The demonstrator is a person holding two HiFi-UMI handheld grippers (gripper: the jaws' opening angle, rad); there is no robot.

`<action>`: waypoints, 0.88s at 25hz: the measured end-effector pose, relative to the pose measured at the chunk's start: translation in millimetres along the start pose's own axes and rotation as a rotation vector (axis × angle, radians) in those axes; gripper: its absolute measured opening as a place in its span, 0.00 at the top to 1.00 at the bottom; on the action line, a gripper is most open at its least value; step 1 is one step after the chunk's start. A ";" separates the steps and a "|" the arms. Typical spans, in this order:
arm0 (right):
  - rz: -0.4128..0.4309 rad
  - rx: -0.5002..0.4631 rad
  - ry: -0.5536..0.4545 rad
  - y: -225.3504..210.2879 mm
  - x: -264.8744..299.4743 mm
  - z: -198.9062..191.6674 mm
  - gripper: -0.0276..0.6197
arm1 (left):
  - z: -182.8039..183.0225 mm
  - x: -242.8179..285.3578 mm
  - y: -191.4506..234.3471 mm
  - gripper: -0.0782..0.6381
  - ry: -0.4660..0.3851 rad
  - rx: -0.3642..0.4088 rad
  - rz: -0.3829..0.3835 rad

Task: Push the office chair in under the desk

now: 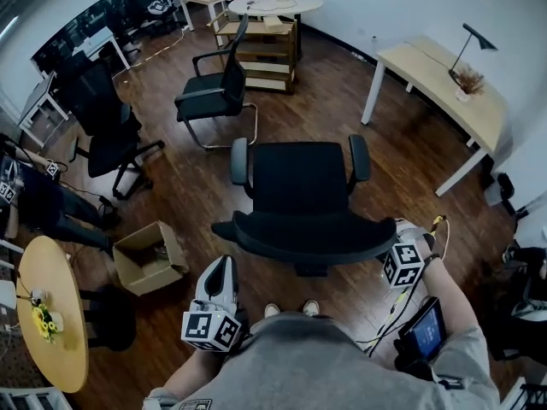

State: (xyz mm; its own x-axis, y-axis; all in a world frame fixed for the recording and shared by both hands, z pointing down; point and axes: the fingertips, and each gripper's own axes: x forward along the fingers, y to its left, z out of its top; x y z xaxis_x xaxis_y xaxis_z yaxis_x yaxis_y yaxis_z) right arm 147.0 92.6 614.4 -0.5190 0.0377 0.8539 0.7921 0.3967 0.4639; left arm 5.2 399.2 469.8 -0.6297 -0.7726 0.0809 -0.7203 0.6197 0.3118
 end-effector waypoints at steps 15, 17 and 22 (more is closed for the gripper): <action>-0.002 0.020 -0.001 2.0 -0.9 11.1 0.77 | -5.2 -5.6 4.8 0.89 -0.010 0.011 0.069; -0.007 0.022 0.004 1.1 0.2 13.3 0.77 | -4.4 -4.8 7.4 0.89 -0.008 0.013 0.075; -0.002 0.050 0.022 7.2 4.0 25.9 0.77 | 0.1 -0.7 30.1 0.89 -0.007 0.021 0.056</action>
State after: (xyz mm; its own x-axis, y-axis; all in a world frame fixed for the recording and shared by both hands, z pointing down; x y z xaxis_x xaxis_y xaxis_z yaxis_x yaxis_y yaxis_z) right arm 142.2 119.4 615.0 -0.5132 0.0171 0.8581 0.7737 0.4420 0.4539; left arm -16.1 418.4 479.0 -0.6712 -0.7357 0.0906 -0.6898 0.6647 0.2870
